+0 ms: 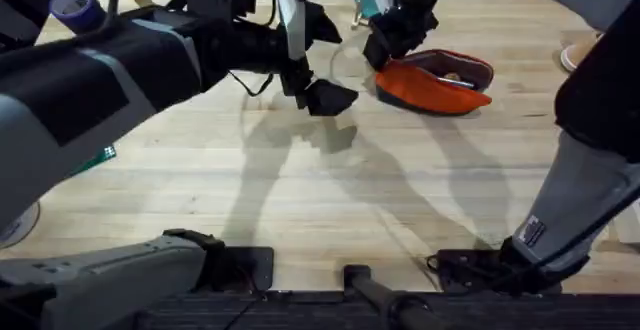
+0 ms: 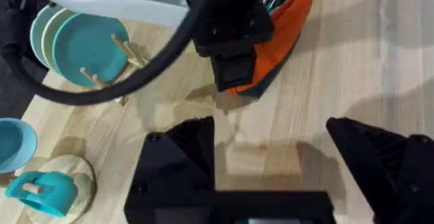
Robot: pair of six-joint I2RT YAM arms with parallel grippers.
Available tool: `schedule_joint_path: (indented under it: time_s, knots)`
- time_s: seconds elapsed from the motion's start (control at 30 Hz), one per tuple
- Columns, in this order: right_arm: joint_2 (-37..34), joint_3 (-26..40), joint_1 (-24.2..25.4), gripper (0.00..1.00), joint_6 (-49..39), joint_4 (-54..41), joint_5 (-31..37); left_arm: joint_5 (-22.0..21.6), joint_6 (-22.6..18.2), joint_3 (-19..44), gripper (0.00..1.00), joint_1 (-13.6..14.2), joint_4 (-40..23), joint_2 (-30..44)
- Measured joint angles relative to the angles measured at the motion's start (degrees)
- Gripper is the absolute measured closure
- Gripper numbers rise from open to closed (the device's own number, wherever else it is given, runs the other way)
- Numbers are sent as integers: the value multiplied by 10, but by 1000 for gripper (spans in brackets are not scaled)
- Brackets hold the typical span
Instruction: Unzip the bag, pick up the pens from the table one at a time and place them inside, then zip the bag closed.
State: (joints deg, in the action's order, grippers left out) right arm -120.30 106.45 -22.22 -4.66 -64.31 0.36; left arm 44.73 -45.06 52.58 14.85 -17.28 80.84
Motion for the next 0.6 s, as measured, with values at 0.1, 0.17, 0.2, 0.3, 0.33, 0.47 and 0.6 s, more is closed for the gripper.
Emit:
schedule_joint_path:
  time_s: [0.1, 0.17, 0.2, 0.3, 0.33, 0.47, 0.6]
  knots:
    - [0, 2, 0, 758, 5, 0, 0, 0, 0, 0, 5, 0, 0, 0]
    - [0, 4, 0, 756, 10, 0, -2, 0, 0, 0, 6, 0, 0, 0]
    - [0, 6, 0, 756, 14, 0, -2, 0, 0, 0, 5, 0, 0, 0]
    - [0, 7, 0, 778, 18, 0, -2, 0, 0, 0, 6, 0, 0, 0]
    - [0, 7, 0, 793, 19, 0, -2, 0, 0, 0, 6, 0, 0, 0]
    - [0, 7, 1, 873, 20, 0, -2, 0, 0, 0, 5, 0, 0, 0]
    - [0, 8, 1, 964, 22, 1, -3, 0, 0, 0, 5, 0, 0, 0]
